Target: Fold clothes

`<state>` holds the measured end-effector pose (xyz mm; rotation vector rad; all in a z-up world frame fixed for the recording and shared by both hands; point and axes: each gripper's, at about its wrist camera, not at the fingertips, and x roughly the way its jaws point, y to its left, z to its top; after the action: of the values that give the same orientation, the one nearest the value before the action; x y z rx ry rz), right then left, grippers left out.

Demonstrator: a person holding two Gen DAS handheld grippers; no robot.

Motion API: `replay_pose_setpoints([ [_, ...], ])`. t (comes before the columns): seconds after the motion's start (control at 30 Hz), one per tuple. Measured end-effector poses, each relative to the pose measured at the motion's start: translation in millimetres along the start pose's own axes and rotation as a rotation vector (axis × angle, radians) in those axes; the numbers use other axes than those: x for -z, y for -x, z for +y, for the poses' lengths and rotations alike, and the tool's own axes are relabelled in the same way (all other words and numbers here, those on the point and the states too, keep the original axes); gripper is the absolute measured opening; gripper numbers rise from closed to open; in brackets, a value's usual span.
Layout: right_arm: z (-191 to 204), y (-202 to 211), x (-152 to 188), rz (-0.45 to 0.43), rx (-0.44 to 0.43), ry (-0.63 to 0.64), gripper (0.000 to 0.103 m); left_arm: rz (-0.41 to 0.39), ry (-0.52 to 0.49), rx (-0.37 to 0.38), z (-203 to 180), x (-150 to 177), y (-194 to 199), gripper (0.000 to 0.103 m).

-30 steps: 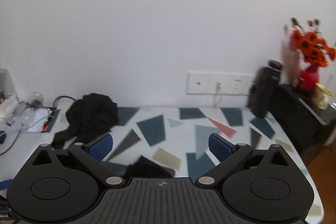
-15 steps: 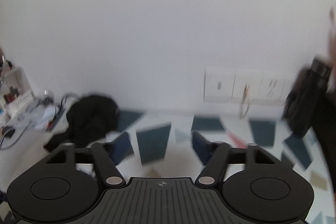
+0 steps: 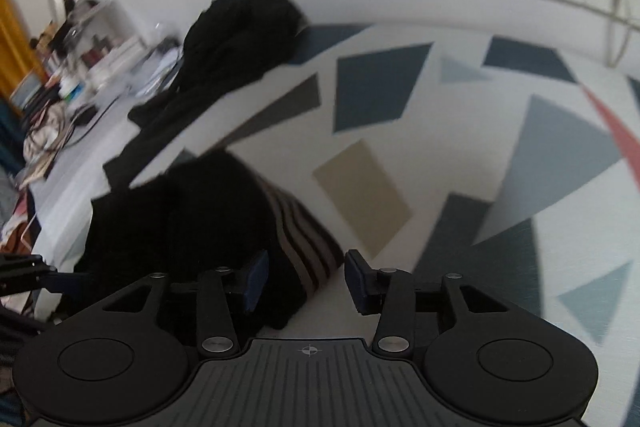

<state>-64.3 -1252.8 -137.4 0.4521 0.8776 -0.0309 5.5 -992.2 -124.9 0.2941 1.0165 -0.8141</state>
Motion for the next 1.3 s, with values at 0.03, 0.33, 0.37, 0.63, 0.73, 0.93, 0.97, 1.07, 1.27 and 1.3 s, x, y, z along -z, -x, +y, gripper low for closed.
replay_pose_setpoints([
  [0.03, -0.6, -2.6, 0.5, 0.000, -0.012, 0.004, 0.034, -0.005, 0.008, -0.001, -0.8, -0.1, 2.9, 0.025],
  [0.33, -36.8, 48.7, 7.9, -0.152, -0.037, -0.087, 0.007, -0.153, 0.048, -0.123, 6.0, -10.7, 46.8, 0.002],
  [0.37, -44.0, 59.7, 11.5, -0.175, -0.015, -0.104, 0.007, -0.170, 0.059, -0.135, 9.0, -12.9, 51.4, 0.002],
  [0.63, -103.8, 150.3, 44.7, -0.353, 0.193, -0.243, 0.007, -0.121, 0.050, -0.162, 9.2, -26.3, 29.3, 0.007],
  [0.73, -130.9, 179.7, 64.1, -0.392, 0.293, -0.306, 0.007, -0.043, -0.010, -0.184, -3.3, -22.2, 3.4, 0.018],
  [0.93, -179.6, 216.0, 107.8, -0.375, 0.500, -0.468, 0.023, -0.003, -0.174, -0.206, -36.3, -9.1, -22.8, 0.060],
  [0.97, -179.2, 219.7, 113.2, -0.387, 0.513, -0.479, 0.030, -0.007, -0.192, -0.200, -39.8, -8.9, -24.0, 0.062],
  [1.07, -173.0, 226.3, 125.0, -0.413, 0.537, -0.506, 0.035, -0.023, -0.232, -0.185, -44.6, -11.5, -26.5, 0.071],
  [1.27, -133.5, 216.7, 125.5, -0.414, 0.508, -0.528, 0.040, -0.033, -0.219, -0.114, -27.5, -23.8, -31.6, 0.078],
  [1.3, -126.9, 215.1, 125.6, -0.414, 0.503, -0.532, 0.041, -0.022, -0.188, -0.090, -21.6, -25.5, -35.3, 0.078],
])
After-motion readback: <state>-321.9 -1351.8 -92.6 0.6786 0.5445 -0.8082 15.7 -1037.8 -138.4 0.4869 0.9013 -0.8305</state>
